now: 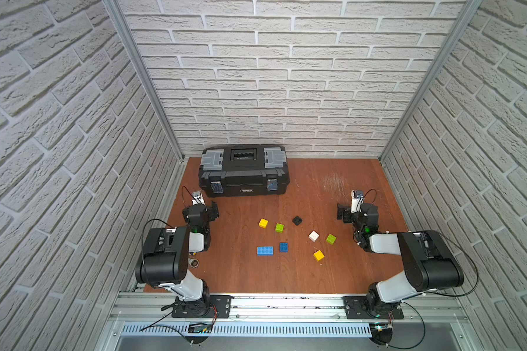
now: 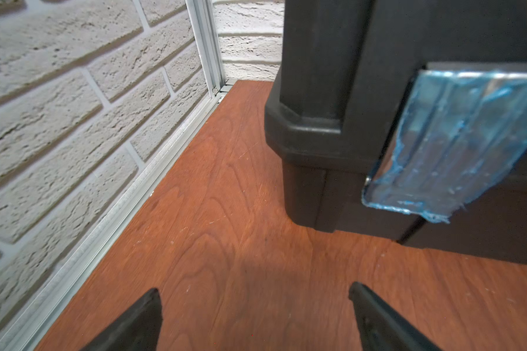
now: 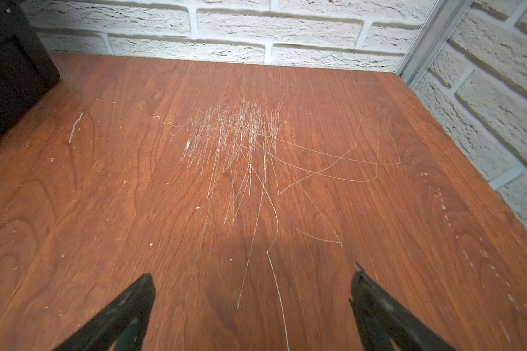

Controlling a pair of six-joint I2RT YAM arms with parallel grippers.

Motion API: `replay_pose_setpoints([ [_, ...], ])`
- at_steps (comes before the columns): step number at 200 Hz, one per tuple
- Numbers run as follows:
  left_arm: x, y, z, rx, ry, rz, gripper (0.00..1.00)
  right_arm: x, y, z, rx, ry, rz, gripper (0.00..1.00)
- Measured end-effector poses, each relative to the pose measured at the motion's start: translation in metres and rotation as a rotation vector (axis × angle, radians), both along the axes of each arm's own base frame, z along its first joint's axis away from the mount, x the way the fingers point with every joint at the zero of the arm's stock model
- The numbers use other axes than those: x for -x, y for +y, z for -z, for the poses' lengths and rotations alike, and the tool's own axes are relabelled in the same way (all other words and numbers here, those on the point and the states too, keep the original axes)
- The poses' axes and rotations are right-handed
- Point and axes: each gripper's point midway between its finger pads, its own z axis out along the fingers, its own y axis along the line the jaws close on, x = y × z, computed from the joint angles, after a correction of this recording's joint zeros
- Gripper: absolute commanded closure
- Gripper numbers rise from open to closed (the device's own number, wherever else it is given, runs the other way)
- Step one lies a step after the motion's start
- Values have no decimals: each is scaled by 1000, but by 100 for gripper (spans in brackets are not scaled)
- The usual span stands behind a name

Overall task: Assemble the number 4 with lego
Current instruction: Pick up the lego brick from the center of the board.

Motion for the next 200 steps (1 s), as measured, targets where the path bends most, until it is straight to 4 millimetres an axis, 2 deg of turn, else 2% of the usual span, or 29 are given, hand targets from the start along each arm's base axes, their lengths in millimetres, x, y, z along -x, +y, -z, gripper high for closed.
replay_pose_setpoints([
  [149, 0, 0, 0, 0, 0, -1, 2, 0, 1, -1, -3, -1, -5, 0],
  [162, 1, 1, 0, -1, 6, -4, 2, 1, 4, -2, 4, 50, -16, 0],
  [169, 3, 1, 0, -5, 16, -9, 2, 0, 3, -10, 17, 91, 1, 0],
  [177, 4, 1, -2, -16, 42, -18, 2, -5, 3, -31, 33, 123, 29, 0],
  [184, 3, 1, -7, -30, 71, -25, 2, -11, 7, -60, 34, 121, 52, 0],
  [189, 0, 2, -15, -44, 85, -39, 2, -16, 13, -89, 32, 90, 62, 0],
  [200, -10, 4, -48, -71, 68, -91, 2, -14, 23, -145, -18, -6, 94, 0],
])
